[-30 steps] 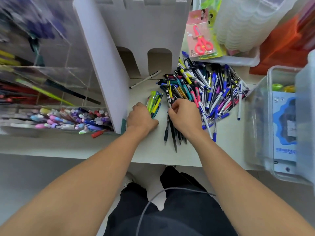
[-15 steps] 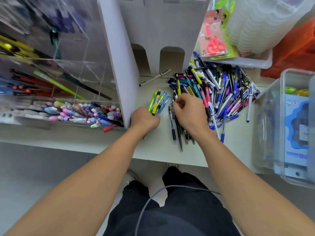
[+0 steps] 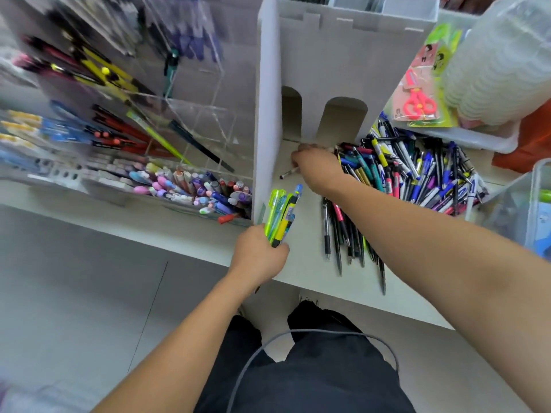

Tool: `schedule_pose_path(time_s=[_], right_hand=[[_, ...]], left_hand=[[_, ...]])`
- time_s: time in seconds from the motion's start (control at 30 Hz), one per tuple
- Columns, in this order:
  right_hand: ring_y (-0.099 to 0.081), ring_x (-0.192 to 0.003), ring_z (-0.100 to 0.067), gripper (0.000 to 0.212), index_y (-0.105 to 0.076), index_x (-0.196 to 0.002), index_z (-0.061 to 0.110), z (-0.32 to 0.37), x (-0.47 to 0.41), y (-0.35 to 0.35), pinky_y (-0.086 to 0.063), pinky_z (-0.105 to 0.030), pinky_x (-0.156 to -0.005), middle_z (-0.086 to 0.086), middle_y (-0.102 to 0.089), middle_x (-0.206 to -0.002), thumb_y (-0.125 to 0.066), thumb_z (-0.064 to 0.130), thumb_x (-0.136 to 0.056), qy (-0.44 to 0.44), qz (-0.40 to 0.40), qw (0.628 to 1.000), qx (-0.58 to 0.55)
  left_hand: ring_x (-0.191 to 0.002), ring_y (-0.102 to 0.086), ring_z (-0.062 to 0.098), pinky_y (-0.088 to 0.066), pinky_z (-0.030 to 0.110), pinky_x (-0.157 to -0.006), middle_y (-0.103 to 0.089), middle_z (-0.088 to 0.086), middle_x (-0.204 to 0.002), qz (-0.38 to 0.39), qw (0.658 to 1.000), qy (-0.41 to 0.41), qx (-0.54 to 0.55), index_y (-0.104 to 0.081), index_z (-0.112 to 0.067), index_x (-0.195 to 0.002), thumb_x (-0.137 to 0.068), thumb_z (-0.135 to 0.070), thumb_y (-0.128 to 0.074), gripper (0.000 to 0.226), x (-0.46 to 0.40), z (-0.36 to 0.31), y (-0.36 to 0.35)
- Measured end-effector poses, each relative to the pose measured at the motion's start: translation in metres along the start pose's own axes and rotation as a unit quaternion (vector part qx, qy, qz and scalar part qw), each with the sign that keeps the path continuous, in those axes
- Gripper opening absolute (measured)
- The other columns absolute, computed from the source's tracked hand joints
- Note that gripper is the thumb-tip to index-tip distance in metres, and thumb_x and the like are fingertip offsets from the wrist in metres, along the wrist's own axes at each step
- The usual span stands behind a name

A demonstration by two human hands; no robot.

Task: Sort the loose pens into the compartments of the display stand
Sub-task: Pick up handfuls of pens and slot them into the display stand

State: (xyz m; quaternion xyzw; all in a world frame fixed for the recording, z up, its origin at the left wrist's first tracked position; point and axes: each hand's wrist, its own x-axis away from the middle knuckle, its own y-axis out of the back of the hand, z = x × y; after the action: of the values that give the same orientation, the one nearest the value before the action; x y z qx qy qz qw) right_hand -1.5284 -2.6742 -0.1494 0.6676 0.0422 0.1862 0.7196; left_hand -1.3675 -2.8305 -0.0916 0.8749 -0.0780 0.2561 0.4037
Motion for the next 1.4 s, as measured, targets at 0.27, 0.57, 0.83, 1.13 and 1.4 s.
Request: schedule_pose_path(time_s=[0.27,0.57,0.83,1.13,1.4], right_hand=[[-0.063,-0.078,-0.026,0.024,-0.05,-0.124,0.013,0.008,0.076,0.071,-0.051,-0.04,-0.071,-0.011,-0.068,-0.088,-0.054,0.015,-0.1,-0.122,-0.247,0.879,-0.389],[-0.074,-0.075,-0.019,0.012,-0.057,-0.092,0.005,0.119,0.151,0.161,-0.058,-0.021,-0.067,-0.016,-0.076,-0.097,-0.058,-0.006,-0.095,-0.133,-0.234,0.454,-0.849],[-0.071,-0.074,-0.022,0.015,-0.065,-0.088,-0.002,0.179,0.137,0.162,-0.058,-0.036,-0.072,-0.015,-0.077,-0.086,-0.077,-0.006,-0.079,-0.099,-0.068,0.683,-0.721],[-0.044,-0.052,-0.011,0.018,-0.075,-0.091,0.001,0.207,0.071,0.211,-0.034,-0.019,-0.053,0.002,-0.059,-0.059,-0.067,0.018,-0.094,0.017,0.019,0.761,-0.649],[-0.068,-0.062,-0.016,0.015,-0.068,-0.099,0.006,0.207,0.016,0.301,-0.056,-0.028,-0.058,-0.003,-0.069,-0.076,-0.058,0.016,-0.102,0.114,-0.388,0.745,-0.53]], left_hand=[[-0.05,-0.034,0.011,-0.031,0.023,-0.051,-0.038,-0.009,-0.053,-0.002,0.983,-0.111,0.149,-0.04,-0.018,-0.061,-0.087,-0.015,-0.074,0.043,0.013,0.016,0.029],[-0.044,-0.034,0.01,-0.03,0.02,-0.04,-0.038,-0.001,-0.058,0.052,0.753,-0.041,0.654,-0.06,-0.009,-0.098,-0.083,-0.024,-0.069,0.023,0.039,-0.041,0.108],[-0.046,-0.047,0.017,-0.041,0.027,-0.05,-0.056,0.001,-0.057,-0.14,0.761,-0.048,0.631,-0.067,-0.012,-0.077,-0.089,-0.017,-0.075,0.015,0.031,-0.013,0.164],[-0.052,-0.056,0.005,-0.043,0.018,-0.051,-0.064,-0.009,-0.062,-0.081,0.837,-0.135,0.525,-0.071,-0.015,-0.083,-0.087,-0.009,-0.074,0.008,0.044,0.021,0.211],[-0.047,-0.04,0.015,-0.037,0.024,-0.042,-0.046,0.007,-0.066,-0.087,0.797,-0.075,0.593,-0.062,-0.012,-0.081,-0.09,-0.018,-0.073,0.016,0.038,0.042,0.235]])
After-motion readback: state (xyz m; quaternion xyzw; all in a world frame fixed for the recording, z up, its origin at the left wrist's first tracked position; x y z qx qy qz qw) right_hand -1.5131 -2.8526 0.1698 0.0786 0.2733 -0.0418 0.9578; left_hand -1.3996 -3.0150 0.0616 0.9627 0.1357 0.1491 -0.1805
